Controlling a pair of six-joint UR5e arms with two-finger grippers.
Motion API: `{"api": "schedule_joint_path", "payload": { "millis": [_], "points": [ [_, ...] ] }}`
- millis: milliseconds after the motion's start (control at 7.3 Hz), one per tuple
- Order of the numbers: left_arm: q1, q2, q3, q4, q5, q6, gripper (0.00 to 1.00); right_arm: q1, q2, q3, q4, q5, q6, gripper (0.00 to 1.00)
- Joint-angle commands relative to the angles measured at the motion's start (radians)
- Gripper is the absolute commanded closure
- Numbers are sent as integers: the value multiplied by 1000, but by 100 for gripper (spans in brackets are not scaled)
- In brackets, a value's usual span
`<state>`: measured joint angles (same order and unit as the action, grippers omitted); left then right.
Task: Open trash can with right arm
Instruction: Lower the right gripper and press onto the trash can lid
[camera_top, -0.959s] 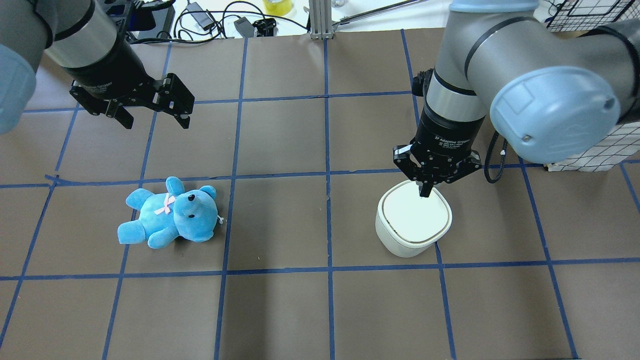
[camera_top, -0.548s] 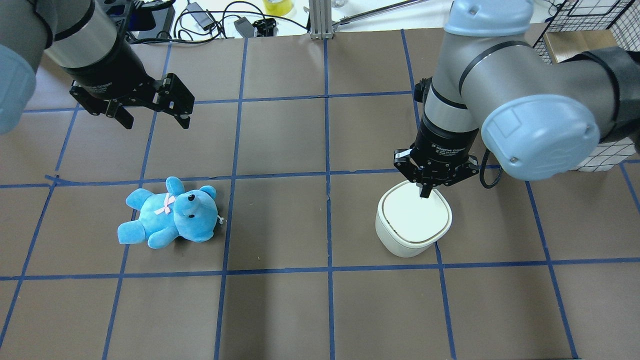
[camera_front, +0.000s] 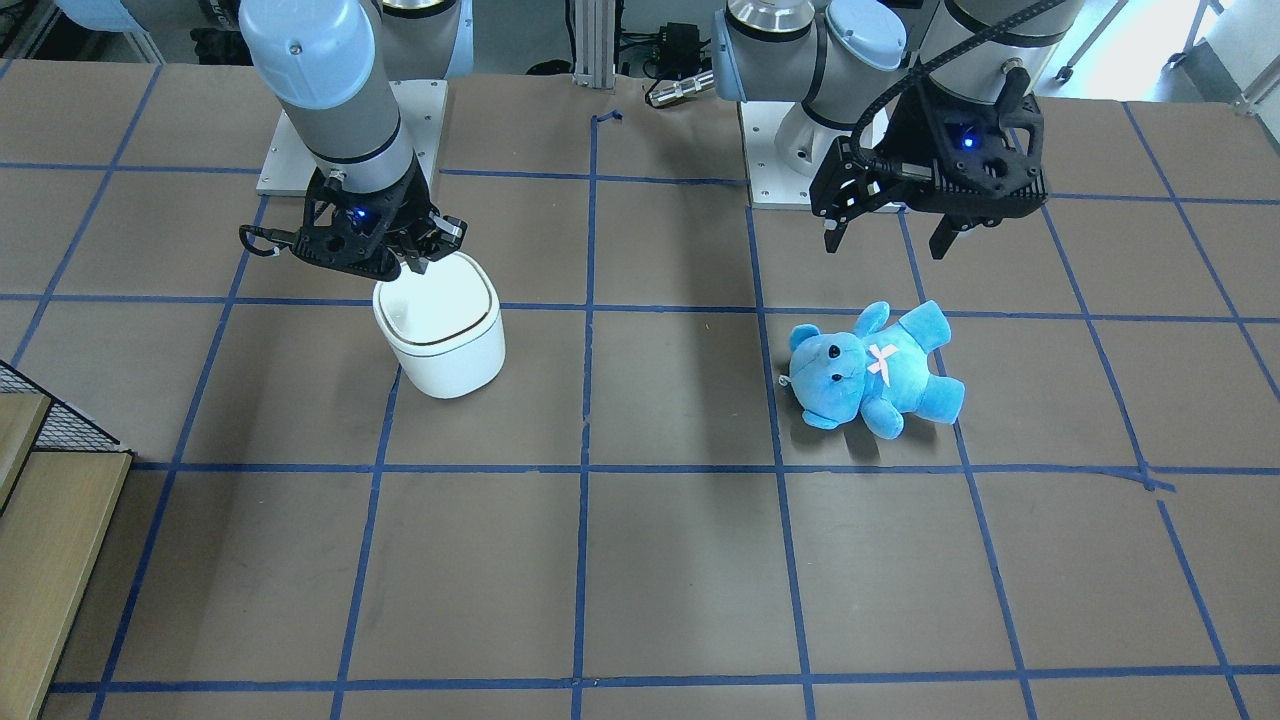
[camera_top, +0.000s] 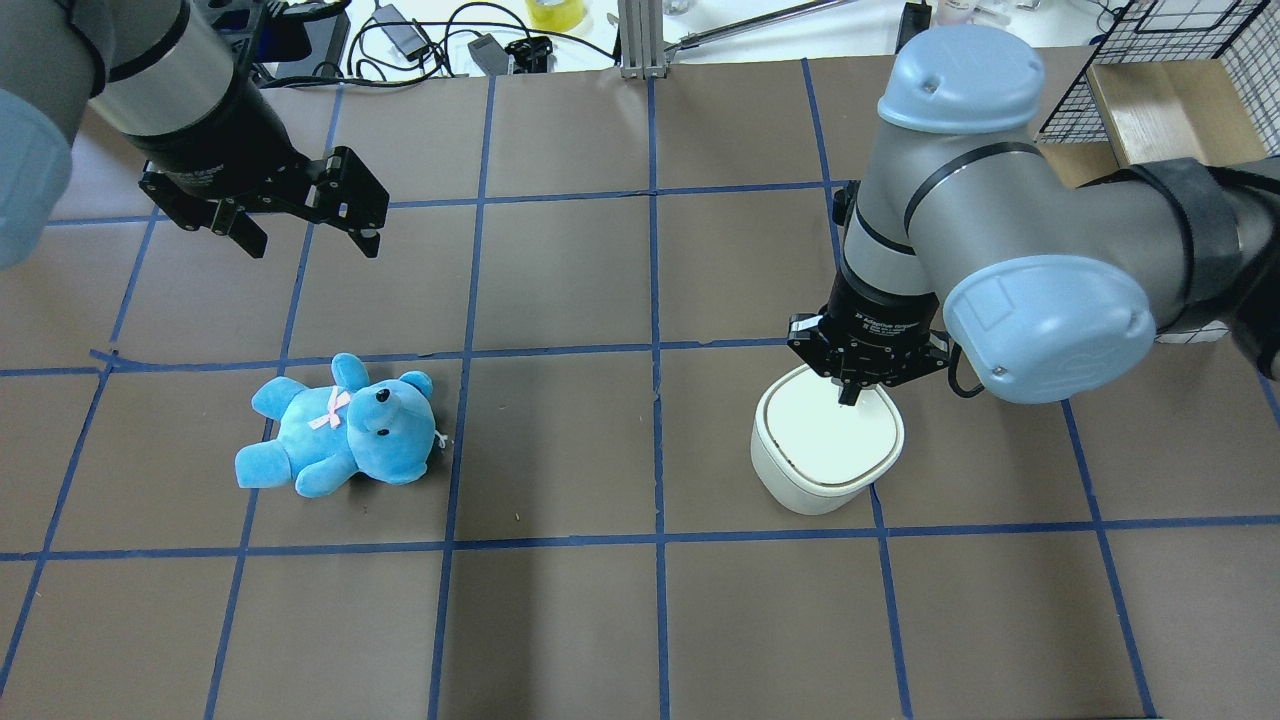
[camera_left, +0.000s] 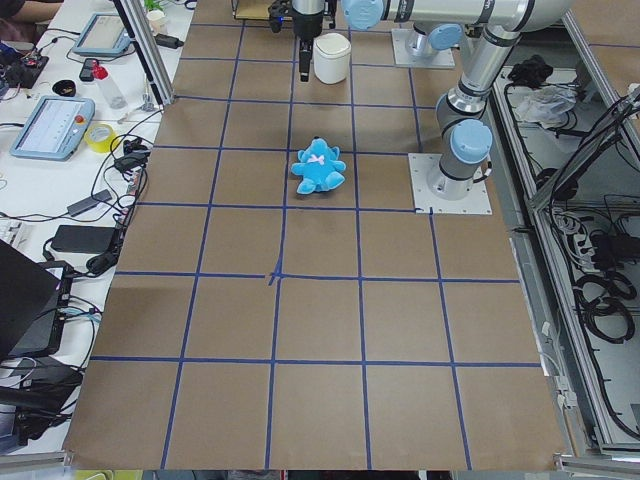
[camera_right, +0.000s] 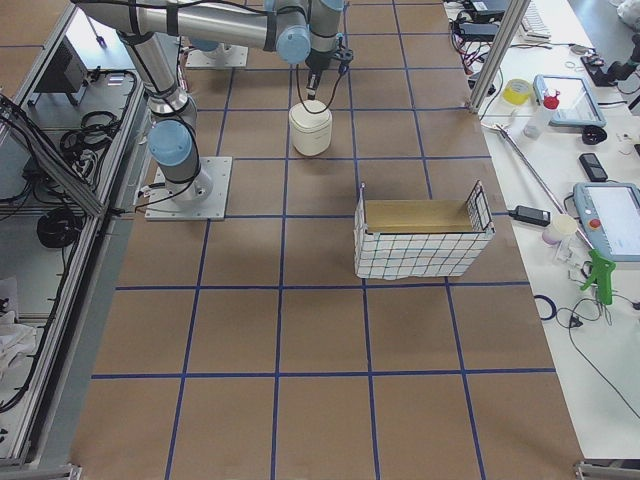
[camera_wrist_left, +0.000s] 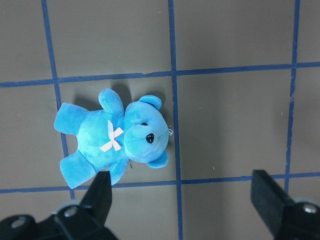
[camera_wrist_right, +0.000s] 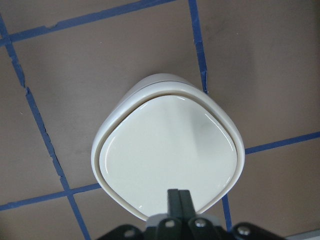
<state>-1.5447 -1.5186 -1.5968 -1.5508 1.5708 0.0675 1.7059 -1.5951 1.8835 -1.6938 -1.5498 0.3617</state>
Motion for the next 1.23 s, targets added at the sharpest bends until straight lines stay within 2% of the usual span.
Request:
{"api": "schedule_joint_path", "payload": {
  "millis": [0,685,1096],
  "points": [
    [0,0,0,0,0,0,0,-2,3,63,-21,-3,0,100],
    [0,0,0,0,0,0,0,-6,4,91,-81,-53,69,100],
    [0,0,0,-2,0,0,0,-6,4,91,-115,-53,74,100]
  ]
}}
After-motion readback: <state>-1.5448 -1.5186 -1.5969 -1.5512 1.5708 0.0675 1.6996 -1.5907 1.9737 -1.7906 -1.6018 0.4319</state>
